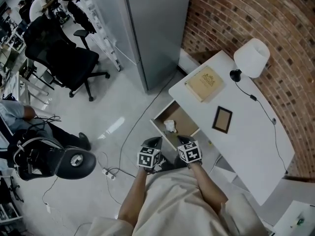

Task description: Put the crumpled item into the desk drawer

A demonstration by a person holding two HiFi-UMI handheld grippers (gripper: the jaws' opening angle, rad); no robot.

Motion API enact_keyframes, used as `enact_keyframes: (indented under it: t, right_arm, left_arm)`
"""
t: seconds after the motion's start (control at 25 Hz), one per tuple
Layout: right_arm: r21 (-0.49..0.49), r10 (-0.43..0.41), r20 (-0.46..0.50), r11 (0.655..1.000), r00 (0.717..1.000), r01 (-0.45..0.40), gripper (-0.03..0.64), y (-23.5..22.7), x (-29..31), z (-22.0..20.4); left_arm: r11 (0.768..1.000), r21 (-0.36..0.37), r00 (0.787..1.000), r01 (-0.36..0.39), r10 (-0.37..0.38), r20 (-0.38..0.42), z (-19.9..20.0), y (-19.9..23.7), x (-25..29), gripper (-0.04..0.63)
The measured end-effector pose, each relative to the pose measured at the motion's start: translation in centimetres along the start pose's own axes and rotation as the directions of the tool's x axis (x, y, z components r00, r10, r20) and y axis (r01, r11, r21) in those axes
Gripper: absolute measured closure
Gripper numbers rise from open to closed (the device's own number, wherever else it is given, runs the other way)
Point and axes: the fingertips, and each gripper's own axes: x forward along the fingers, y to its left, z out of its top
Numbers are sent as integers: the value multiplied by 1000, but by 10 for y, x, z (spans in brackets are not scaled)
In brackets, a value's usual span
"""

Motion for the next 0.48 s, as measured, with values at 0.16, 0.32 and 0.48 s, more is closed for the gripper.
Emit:
enact_keyframes:
  t: [0.16,0.32,0.48]
  right_arm:
    - [-11,0,0,1000,1000,0,592,-1,0,1]
    - [-16,-2,-2,1000,1000,2,592,-3,-1,-3]
    - [-22,-5,-5,1000,1000,5,592,-4,2,-11]
  left_arm:
    - [1000,-12,1000,13,-13,-12,-3,-2,3,580]
    - [1000,-2,1000,12,-12,-8,-4,-5,6,580]
    - [1000,3,1000,6,-6,-1,-9,-6,8,580]
